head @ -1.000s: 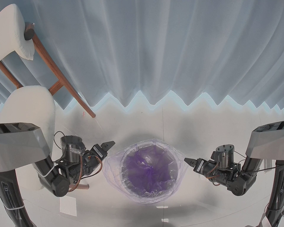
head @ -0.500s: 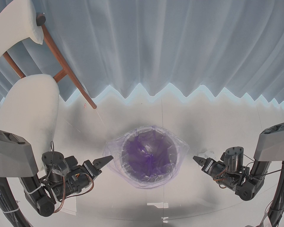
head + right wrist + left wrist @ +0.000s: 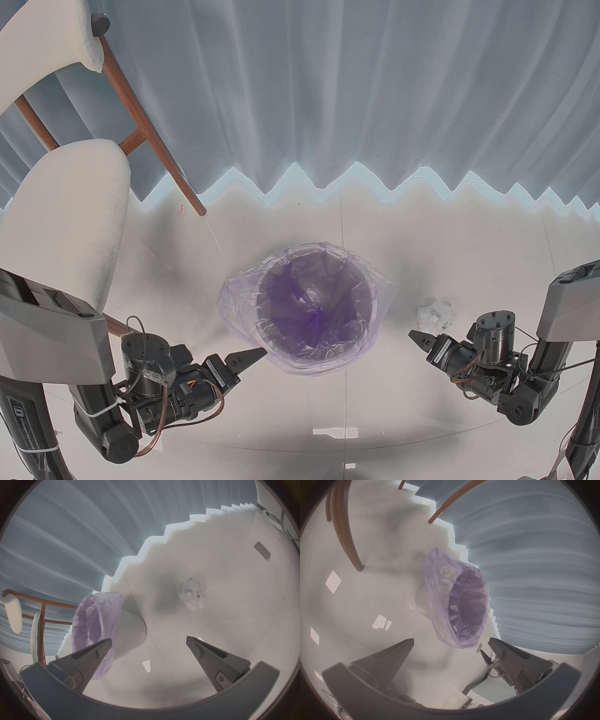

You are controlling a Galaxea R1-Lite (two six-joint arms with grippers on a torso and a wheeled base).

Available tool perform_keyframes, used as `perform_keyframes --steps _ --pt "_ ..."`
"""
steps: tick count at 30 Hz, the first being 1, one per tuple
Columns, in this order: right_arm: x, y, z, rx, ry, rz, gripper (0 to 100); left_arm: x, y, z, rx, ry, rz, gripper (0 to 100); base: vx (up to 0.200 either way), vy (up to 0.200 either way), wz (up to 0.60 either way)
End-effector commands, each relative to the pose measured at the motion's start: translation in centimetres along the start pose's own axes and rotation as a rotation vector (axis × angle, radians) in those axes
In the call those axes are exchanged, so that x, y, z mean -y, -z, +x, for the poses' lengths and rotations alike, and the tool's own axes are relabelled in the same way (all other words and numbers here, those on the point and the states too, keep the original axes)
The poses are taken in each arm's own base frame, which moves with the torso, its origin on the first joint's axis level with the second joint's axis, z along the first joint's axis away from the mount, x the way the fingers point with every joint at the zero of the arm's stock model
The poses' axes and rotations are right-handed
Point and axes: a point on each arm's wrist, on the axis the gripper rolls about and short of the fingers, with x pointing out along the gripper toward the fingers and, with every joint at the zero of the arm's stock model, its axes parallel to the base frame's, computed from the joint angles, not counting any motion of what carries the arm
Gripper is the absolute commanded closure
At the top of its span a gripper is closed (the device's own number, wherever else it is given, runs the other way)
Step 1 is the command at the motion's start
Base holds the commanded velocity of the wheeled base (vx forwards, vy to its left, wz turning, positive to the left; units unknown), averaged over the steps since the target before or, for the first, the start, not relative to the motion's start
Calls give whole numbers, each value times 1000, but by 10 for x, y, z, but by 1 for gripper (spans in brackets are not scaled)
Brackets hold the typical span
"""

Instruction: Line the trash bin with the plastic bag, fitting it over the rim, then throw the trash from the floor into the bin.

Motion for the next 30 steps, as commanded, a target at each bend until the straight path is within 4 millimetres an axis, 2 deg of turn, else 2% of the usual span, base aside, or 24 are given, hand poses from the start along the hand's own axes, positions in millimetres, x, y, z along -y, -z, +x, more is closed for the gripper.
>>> perform_keyframes --steps 1,6,7,13,19,23,30 --pt "1 1 -1 2 10 -1 0 -11 10 22 -42 -28 -3 0 0 0 0" --pt "1 1 -1 6 10 -1 0 -18 14 32 -49 -45 -6 0 0 0 0" --pt "0 1 -1 5 9 -1 0 -18 14 32 -50 -46 -6 100 0 0 0" --pt "-21 8 0 -5 -73 -26 0 -19 15 32 -54 -51 -5 100 0 0 0" --pt "-41 31 -5 -70 -144 -64 0 -22 15 35 -54 -59 -8 100 0 0 0" --pt "-39 44 1 -111 -132 -85 0 -22 12 36 -45 -52 -6 100 0 0 0" --pt "-46 44 16 -91 -149 -79 0 -14 6 41 -19 -9 5 100 0 0 0"
